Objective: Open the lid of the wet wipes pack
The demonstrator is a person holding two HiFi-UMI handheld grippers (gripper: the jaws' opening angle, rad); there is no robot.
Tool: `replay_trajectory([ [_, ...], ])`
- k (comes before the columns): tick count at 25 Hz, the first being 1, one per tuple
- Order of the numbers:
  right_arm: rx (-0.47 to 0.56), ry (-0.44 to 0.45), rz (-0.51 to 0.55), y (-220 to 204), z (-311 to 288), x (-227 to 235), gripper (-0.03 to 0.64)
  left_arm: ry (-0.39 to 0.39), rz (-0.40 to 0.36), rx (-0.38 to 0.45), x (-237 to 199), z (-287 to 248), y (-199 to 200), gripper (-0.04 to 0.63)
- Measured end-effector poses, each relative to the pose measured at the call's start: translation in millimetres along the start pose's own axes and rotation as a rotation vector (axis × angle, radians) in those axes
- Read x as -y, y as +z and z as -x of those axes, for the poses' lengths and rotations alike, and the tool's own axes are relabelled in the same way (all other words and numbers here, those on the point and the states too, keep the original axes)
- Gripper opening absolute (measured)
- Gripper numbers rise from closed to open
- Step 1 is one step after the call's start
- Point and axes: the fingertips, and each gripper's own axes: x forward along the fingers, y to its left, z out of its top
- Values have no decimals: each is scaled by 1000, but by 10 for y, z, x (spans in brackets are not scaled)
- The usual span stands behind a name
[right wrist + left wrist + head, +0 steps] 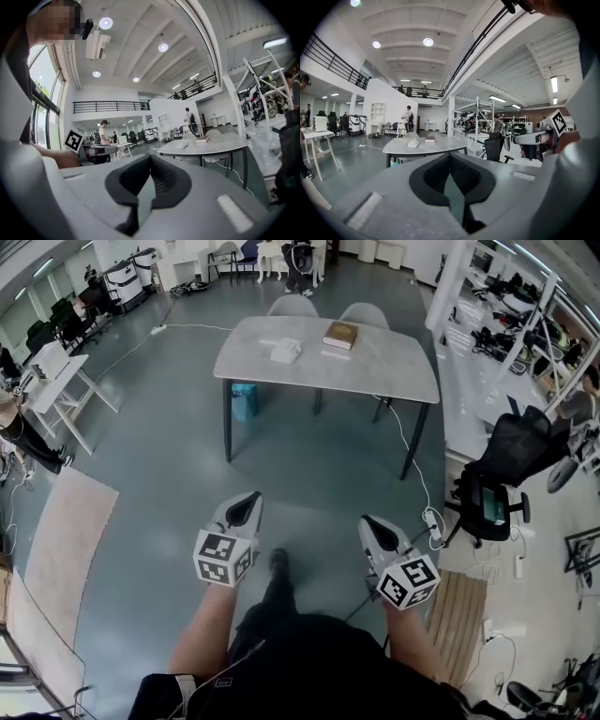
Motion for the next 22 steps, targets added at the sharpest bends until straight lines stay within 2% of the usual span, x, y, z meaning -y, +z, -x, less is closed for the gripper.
replay_trajectory([
  [6,-7,-44,23,338,-954,453,2,-33,34,14,-740,-875,181,3],
  [12,-34,-46,55,605,-2032,709,2,-78,59,40,-1481,-1619,455,3],
  [16,-60,-48,20,595,-2564,737,2,-112,103,40,-1841,-1856,550,3],
  [22,-83,-7,12,620,-3082,675,2,-121,64,37,-2179,-2065,669,3],
])
